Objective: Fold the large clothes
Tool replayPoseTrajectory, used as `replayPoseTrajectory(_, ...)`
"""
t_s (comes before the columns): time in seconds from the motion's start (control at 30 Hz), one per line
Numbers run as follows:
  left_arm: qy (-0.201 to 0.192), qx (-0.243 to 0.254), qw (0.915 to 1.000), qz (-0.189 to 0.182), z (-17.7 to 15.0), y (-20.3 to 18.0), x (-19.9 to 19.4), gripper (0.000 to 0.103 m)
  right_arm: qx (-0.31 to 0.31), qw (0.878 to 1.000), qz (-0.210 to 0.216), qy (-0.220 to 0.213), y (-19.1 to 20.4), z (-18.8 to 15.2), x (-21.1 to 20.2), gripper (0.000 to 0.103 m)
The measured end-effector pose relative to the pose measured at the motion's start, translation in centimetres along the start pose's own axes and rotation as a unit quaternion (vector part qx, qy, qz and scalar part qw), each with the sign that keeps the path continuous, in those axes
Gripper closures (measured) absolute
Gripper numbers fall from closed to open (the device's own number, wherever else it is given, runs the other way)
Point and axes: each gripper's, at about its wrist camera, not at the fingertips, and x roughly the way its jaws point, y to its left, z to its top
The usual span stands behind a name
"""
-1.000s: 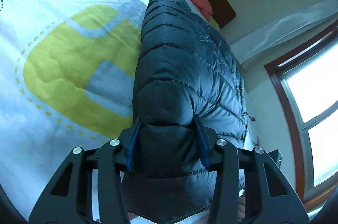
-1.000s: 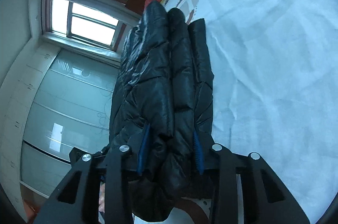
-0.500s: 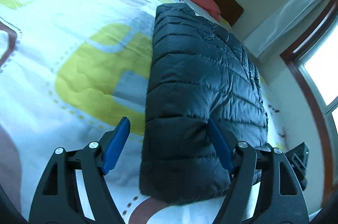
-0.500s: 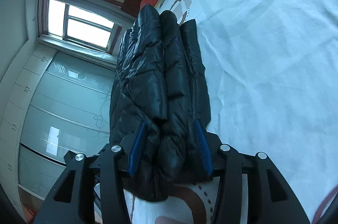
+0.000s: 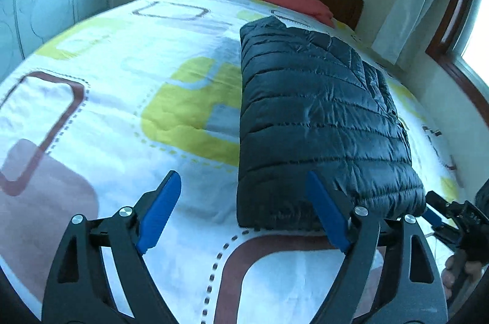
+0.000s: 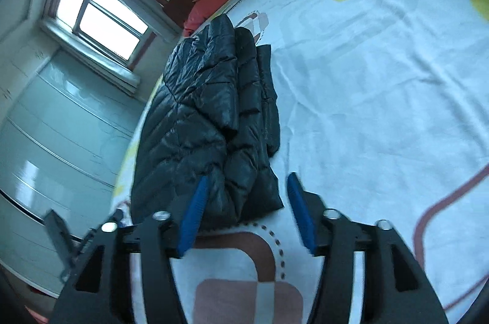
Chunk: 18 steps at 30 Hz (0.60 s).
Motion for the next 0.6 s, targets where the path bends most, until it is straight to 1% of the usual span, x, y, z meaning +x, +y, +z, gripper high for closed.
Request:
replayPoseTrajectory(0.03,-0.003,0.004,1.0000,0.005,-0.1,-0.2,-0.4,0.017,-0.008,1.000,-0.007,-0.002,0.2,-0.1,-0.1,0.043)
replayPoseTrajectory(0.1,-0.011,0.013,0.9997,0.017,-0.4,-0.6,-1.2,0.014,-0.031,0.999,-0.035,-0.009,1.2,-0.7,-0.5,0.043)
replayPoseTrajectory(0.2,-0.028,0.025,0.9988,0.031,-0.8,-1.1,-2.6,0.012,-0.061,0.995,-0.077,-0.022,2.5,-1.4,-0.9,0.043)
replayPoseTrajectory(0.23,-0.032,0.029,0.9984,0.037,-1.0,-1.3,-3.2,0.011,-0.074,0.992,-0.096,-0.028,3.0,-1.7,-1.0,0.040)
replayPoseTrajectory(0.3,-0.041,0.034,0.9977,0.043,-1.1,-1.7,-4.1,0.011,-0.090,0.988,-0.117,-0.038,4.0,-2.4,-1.2,0.038)
replayPoseTrajectory(0.4,-0.055,0.044,0.9961,0.053,-1.2,-2.2,-5.4,0.010,-0.114,0.982,-0.141,-0.052,5.5,-3.0,-2.0,0.037)
replayPoseTrajectory(0.53,-0.071,0.050,0.9944,0.059,-1.1,-2.9,-7.2,0.010,-0.142,0.974,-0.161,-0.077,7.7,-3.5,-3.5,0.037)
replayPoseTrajectory(0.6,-0.080,0.051,0.9937,0.060,-1.0,-3.3,-8.2,0.010,-0.151,0.970,-0.167,-0.089,8.5,-3.6,-4.2,0.033)
